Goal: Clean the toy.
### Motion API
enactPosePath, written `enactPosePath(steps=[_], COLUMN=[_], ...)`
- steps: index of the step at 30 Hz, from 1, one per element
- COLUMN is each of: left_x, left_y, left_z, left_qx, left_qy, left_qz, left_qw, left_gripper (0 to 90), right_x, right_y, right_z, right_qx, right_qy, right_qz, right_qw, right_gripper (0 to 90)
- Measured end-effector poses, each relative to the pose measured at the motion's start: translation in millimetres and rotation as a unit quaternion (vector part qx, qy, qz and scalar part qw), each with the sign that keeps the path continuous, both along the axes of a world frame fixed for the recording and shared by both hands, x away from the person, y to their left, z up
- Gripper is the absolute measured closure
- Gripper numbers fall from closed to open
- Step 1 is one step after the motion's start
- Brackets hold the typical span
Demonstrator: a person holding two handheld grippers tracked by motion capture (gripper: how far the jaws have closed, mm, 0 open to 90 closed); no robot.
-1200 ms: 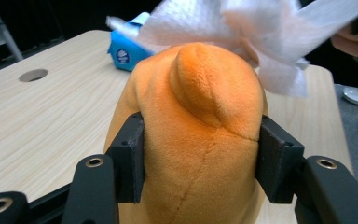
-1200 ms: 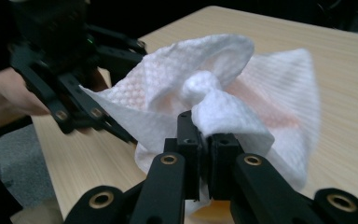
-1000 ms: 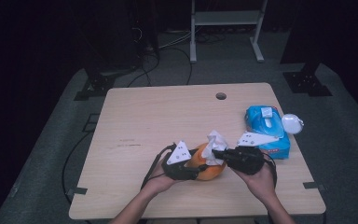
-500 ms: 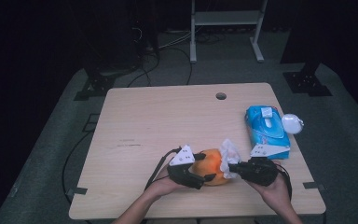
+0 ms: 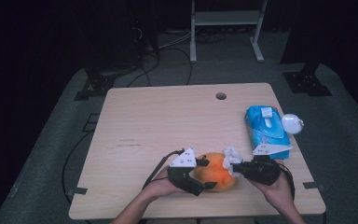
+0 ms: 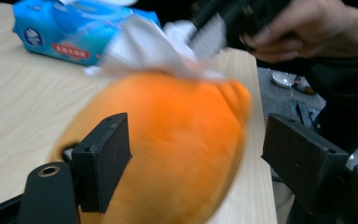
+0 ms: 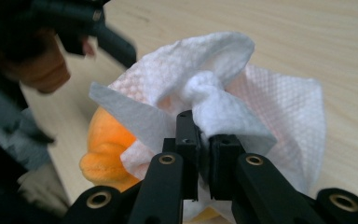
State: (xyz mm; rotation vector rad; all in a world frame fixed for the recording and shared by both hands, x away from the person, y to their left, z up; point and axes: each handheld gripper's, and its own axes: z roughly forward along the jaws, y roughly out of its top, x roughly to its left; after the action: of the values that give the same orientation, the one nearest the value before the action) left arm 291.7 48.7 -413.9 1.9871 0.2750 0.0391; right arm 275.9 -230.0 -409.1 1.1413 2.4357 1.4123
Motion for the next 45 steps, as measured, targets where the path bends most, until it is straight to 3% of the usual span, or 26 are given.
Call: enactPosePath(steps=[4, 10, 16, 22, 26, 29, 32, 34, 36, 38, 42, 45], left_x=[6.1, 12.2, 23.0, 27.4, 26.6, 27.0, 28.5, 26.7, 19.3, 17.9, 19.5, 16.8], left_y=[-2.1, -12.1, -24.0, -31.4, -36.1, -35.5, -33.5, -33.0, -36.3, -36.2, -30.8, -30.6], left_z=[2.2, 0.5, -2.4, -3.9, -5.3, -12.7, -17.3, -18.1, -13.6, -12.2, -9.5, -4.5], left_qx=[-0.001, 0.005, 0.027, 0.042, 0.065, 0.079, 0.073, 0.074, 0.089, 0.091, 0.063, 0.058], left_qy=[0.009, 0.019, 0.029, 0.022, 0.009, 0.023, 0.031, 0.022, 0.000, -0.002, 0.003, -0.017], left_qz=[-0.005, -0.017, -0.031, -0.031, -0.041, -0.051, -0.050, -0.045, -0.041, -0.045, -0.030, -0.021], left_qw=[0.9999, 0.9997, 0.9987, 0.9984, 0.9970, 0.9953, 0.9956, 0.9960, 0.9952, 0.9949, 0.9976, 0.9980], left_gripper=[22.2, 22.2, 22.2, 20.8, 22.2, 32.4, 42.4, 51.5, 57.0, 60.5, 64.8, 66.0], right_x=[-9.0, -19.4, -22.9, -23.7, -23.7, -23.2, -24.2, -24.4, -24.6, -24.5, -26.0, -25.3], right_y=[0.2, -3.0, -2.4, -5.9, -8.2, -9.0, -10.1, -11.0, -12.3, -12.5, -13.9, -15.5], right_z=[-2.6, -8.5, -11.9, -15.0, -16.3, -17.4, -17.4, -16.5, -15.3, -15.5, -11.7, -8.0], right_qx=[-0.023, -0.034, -0.037, -0.030, -0.026, -0.025, -0.026, -0.025, -0.024, -0.022, -0.013, -0.004], right_qy=[0.010, 0.016, 0.012, 0.016, 0.017, 0.018, 0.018, 0.017, 0.017, 0.018, 0.009, 0.001], right_qz=[0.024, 0.045, 0.052, 0.051, 0.049, 0.049, 0.048, 0.046, 0.041, 0.042, 0.033, 0.022], right_qw=[0.9994, 0.9983, 0.9979, 0.9982, 0.9983, 0.9983, 0.9984, 0.9985, 0.9987, 0.9987, 0.9993, 0.9997], right_gripper=[83.7, 83.6, 83.6, 83.5, 83.3, 82.8, 82.0, 81.6, 80.8, 80.5, 80.1, 81.1])
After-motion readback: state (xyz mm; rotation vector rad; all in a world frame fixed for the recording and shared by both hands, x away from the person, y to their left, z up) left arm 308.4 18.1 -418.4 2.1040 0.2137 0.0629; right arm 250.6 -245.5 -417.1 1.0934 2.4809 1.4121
